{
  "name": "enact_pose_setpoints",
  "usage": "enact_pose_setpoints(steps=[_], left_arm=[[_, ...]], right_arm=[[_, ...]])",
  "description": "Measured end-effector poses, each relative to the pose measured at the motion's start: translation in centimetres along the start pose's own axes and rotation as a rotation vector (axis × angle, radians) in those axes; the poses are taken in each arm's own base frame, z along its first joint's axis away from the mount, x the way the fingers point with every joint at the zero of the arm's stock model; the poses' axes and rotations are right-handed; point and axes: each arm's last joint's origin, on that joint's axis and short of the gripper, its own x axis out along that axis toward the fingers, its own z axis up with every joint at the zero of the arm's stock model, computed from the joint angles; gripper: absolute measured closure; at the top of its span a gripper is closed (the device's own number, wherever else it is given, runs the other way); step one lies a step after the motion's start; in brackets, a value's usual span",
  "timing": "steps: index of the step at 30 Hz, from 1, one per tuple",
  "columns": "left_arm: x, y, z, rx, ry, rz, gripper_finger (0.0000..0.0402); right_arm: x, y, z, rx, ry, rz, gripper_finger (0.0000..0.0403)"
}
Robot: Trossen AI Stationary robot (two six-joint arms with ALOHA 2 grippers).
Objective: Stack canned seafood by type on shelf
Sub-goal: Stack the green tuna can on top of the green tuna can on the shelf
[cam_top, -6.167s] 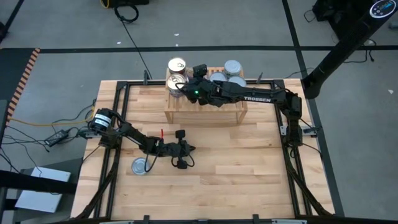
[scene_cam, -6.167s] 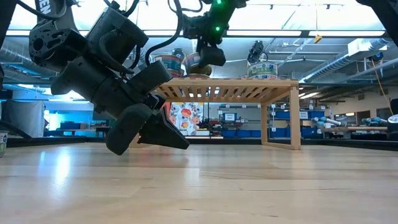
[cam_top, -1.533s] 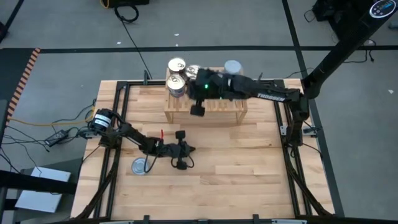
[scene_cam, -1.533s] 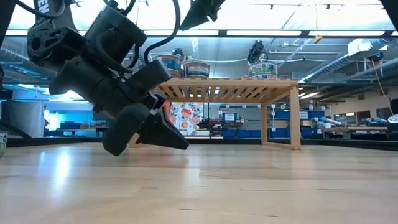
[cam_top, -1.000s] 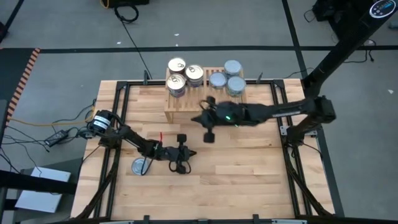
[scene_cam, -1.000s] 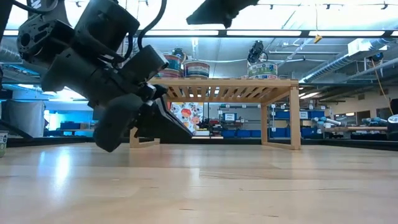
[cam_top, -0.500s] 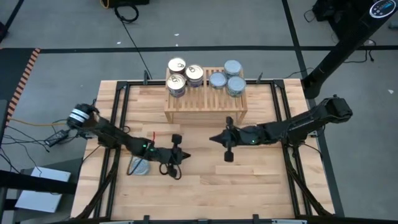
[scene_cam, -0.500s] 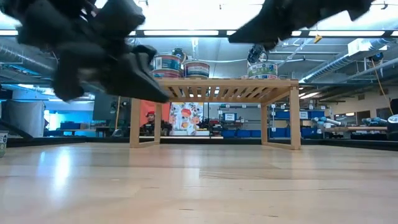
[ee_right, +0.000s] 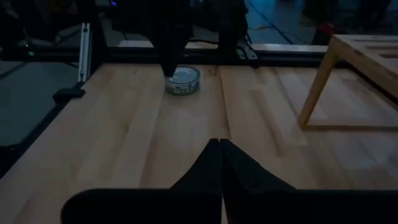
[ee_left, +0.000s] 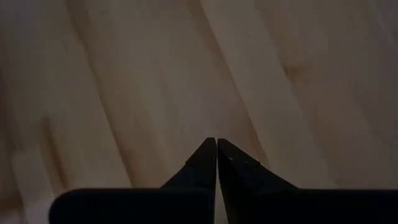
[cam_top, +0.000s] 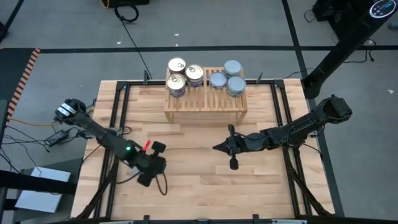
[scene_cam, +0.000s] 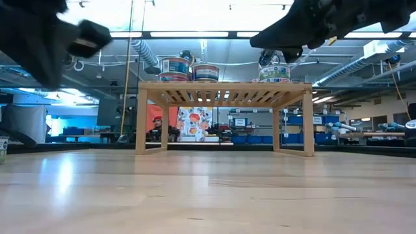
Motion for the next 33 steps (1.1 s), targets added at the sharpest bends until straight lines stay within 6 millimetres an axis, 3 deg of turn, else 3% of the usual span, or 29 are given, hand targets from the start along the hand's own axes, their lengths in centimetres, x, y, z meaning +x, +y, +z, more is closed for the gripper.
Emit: enact_pose_setpoints(steps=[5,11,17,22,33], left_arm=[[-2.6,-1.5,-0.5,-0.143,0.176,-0.035,0.0383],[-3.5,-3.9,-2.3,-0.327,0.300,-0.041,0.0383],[-3.1,-5.7,-4.2,-0.414,0.308,0.026,0.0390],[-2.3,-6.0,-5.6,-0.453,0.337,0.066,0.0397],[0.4,-6.2,-6.4,-0.444,0.340,0.147,0.0398]], right_arm=[[0.0,0.0,0.2,-0.024,-0.018,0.001,0.0400],[0.0,-0.2,0.6,-0.121,-0.060,-0.006,0.0399],[0.2,-0.7,1.0,-0.148,-0.088,0.023,0.0399],[0.3,-1.1,1.0,-0.147,-0.090,0.034,0.0399],[0.4,-1.4,1.1,-0.147,-0.091,0.025,0.0399]])
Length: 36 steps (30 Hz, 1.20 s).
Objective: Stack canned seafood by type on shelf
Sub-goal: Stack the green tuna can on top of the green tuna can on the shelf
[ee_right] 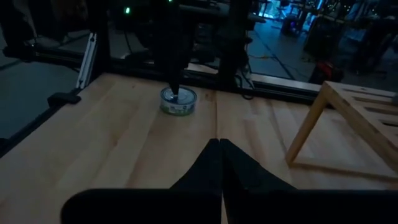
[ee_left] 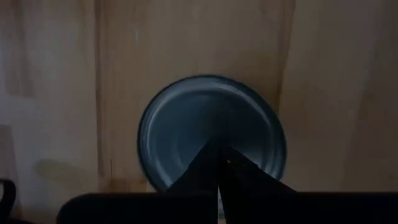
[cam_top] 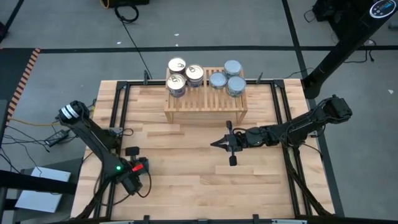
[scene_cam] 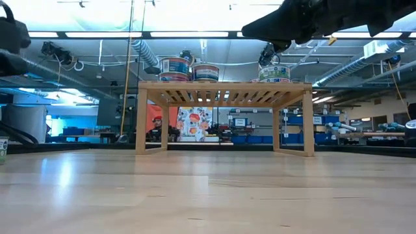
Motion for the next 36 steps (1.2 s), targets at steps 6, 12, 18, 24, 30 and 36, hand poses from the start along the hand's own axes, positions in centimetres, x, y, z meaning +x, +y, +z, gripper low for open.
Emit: enact_pose_setpoints(steps=[6,12,18,24,30,36], left_arm=[[1.6,-1.1,1.0,0.050,-0.027,0.022,0.0398],[1.6,-1.4,2.0,0.042,-0.092,0.024,0.0399],[2.0,-1.6,3.8,0.032,-0.224,-0.011,0.0399],[2.8,-0.7,5.7,0.047,-0.322,-0.010,0.0399],[3.2,0.7,8.2,0.079,-0.396,-0.005,0.0399],[3.3,1.8,10.1,0.099,-0.469,-0.002,0.0399]], right_arm=[[0.0,0.3,0.0,0.016,-0.003,0.010,0.0399],[-0.1,0.3,0.1,0.037,-0.009,0.011,0.0399],[-0.1,0.3,0.2,0.038,-0.017,0.010,0.0399],[-0.1,0.3,0.2,0.039,-0.020,0.010,0.0396],[-0.1,0.3,0.2,0.039,-0.020,0.010,0.0395],[-0.1,0.3,0.2,0.039,-0.020,0.010,0.0395]])
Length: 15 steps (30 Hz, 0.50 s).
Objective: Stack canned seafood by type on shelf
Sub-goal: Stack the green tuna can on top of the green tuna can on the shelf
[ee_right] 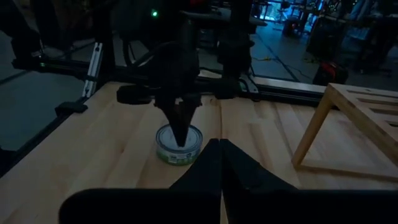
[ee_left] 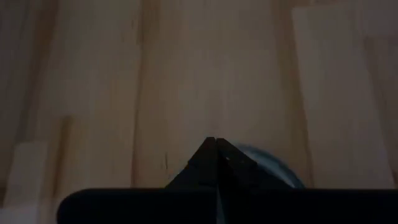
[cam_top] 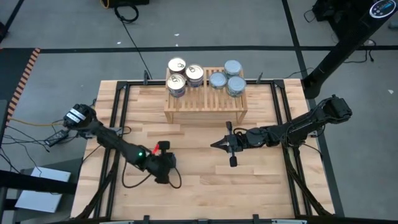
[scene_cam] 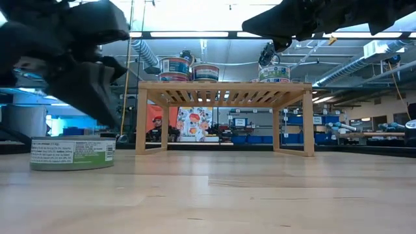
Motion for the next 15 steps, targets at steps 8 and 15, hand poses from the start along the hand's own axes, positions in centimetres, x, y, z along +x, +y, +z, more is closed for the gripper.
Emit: enact_pose_setpoints(steps=[8,15], left_arm=[[-0.8,0.4,2.2,0.034,-0.016,-0.124,0.0399],[-2.3,0.7,1.8,0.003,0.200,-0.097,0.0399]], right_arm=[[0.0,0.0,0.0,0.000,0.000,0.000,0.0395],[0.0,0.0,0.0,0.000,0.001,0.000,0.0395]])
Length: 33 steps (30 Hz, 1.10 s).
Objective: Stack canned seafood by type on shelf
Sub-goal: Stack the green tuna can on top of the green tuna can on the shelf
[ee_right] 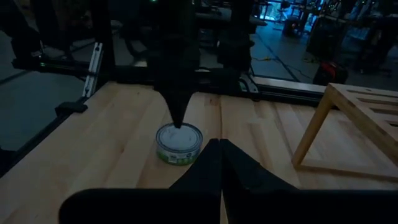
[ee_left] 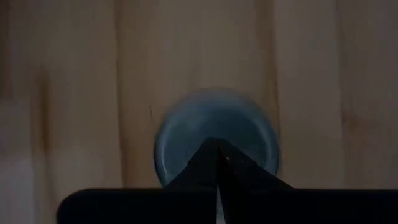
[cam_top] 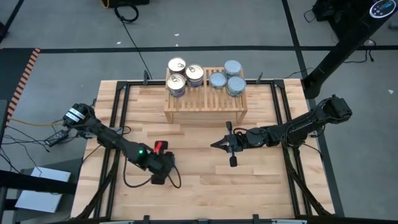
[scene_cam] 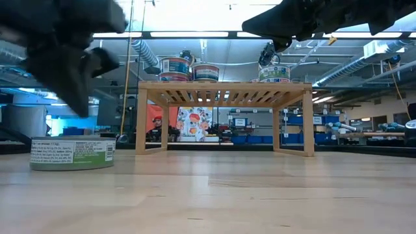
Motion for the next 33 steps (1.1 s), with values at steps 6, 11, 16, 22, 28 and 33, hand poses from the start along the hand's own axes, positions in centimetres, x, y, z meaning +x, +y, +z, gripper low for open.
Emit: enact_pose_setpoints(steps=[6,11,16,22,28,33], left_arm=[[0.2,-0.1,-1.2,-0.065,0.130,-0.013,0.0399],[1.0,-0.4,-1.3,-0.063,0.149,-0.002,0.0399],[2.8,-1.1,-0.7,-0.031,0.125,-0.011,0.0398],[3.8,-1.6,0.6,-0.009,0.004,-0.041,0.0398],[4.5,-0.8,1.9,-0.020,-0.086,-0.054,0.0398],[5.9,0.1,3.1,-0.020,-0.152,-0.035,0.0398]], right_arm=[[0.0,0.0,0.0,0.000,0.001,0.000,0.0395],[0.0,0.0,-0.1,-0.002,0.011,0.001,0.0395],[0.0,0.0,-0.1,0.002,0.012,0.001,0.0394],[0.0,0.0,-0.1,0.005,0.012,0.001,0.0394],[0.0,0.0,-0.1,0.005,0.012,0.001,0.0394],[0.0,0.0,-0.1,0.005,0.013,0.001,0.0394]])
